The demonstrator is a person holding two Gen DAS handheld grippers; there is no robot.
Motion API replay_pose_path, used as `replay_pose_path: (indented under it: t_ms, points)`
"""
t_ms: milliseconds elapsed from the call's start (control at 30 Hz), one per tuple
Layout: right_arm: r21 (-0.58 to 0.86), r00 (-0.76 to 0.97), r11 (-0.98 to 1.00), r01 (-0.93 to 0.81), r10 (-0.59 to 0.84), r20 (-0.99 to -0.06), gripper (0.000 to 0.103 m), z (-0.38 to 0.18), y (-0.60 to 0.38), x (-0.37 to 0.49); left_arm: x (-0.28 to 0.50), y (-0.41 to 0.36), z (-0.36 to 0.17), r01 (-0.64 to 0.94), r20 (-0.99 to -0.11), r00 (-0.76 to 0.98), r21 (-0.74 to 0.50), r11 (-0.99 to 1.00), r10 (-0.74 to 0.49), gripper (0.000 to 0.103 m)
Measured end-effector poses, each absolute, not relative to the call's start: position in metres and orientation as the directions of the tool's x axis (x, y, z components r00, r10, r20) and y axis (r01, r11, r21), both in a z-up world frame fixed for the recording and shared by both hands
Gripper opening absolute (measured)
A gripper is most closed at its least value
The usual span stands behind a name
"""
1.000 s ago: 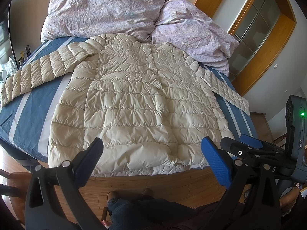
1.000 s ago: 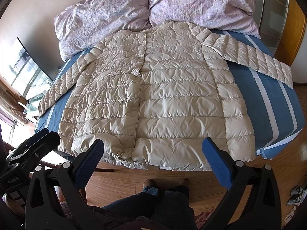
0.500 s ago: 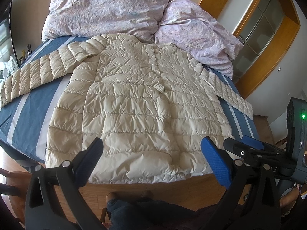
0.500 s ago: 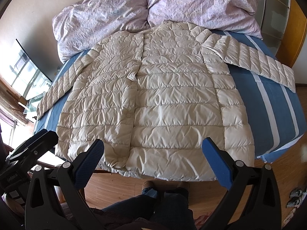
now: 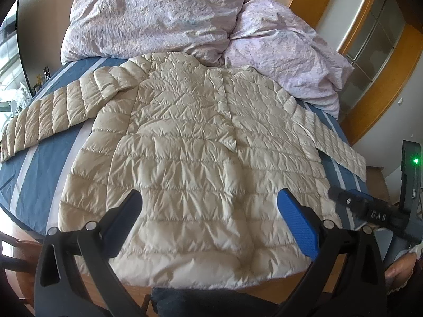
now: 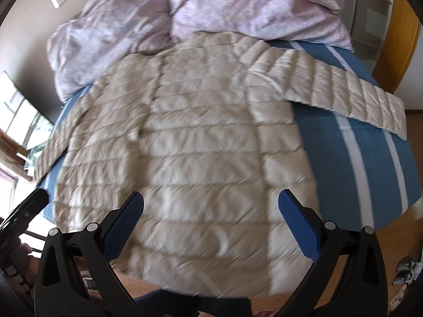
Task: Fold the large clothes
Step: 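Grasp the cuff of the coat sleeve with the right gripper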
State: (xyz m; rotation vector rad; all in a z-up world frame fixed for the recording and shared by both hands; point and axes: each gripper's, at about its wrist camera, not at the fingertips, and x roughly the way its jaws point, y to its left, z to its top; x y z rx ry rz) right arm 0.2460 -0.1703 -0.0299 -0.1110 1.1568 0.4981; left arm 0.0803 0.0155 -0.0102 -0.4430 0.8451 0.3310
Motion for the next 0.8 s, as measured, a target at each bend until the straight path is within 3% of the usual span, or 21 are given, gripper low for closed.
replay_pose_path:
  t_ms: [433, 667, 800]
  points:
    - [0.074, 0.368, 0.970, -0.229, 0.157, -0.916, 0.102, -0.056, -0.253, 0.357, 0.119, 0.010, -0.021, -0.507, -0.810, 0.565, -0.190, 0.841, 0.158, 0.101]
    - [0.100, 0.359, 0.995, 0.009, 0.090, -0.929, 0.077, -0.075, -0.348, 0.424, 0.126, 0.004, -0.028, -0.529, -0.830, 0.534, -0.179, 0.829, 0.162, 0.101]
    - [0.099, 0.366, 0.982, 0.159, 0.034, -0.930, 0.071, -0.082, -0.409, 0.457, 0.128, 0.000, -0.029, -0.538, -0.837, 0.520, -0.169, 0.826, 0.168, 0.101]
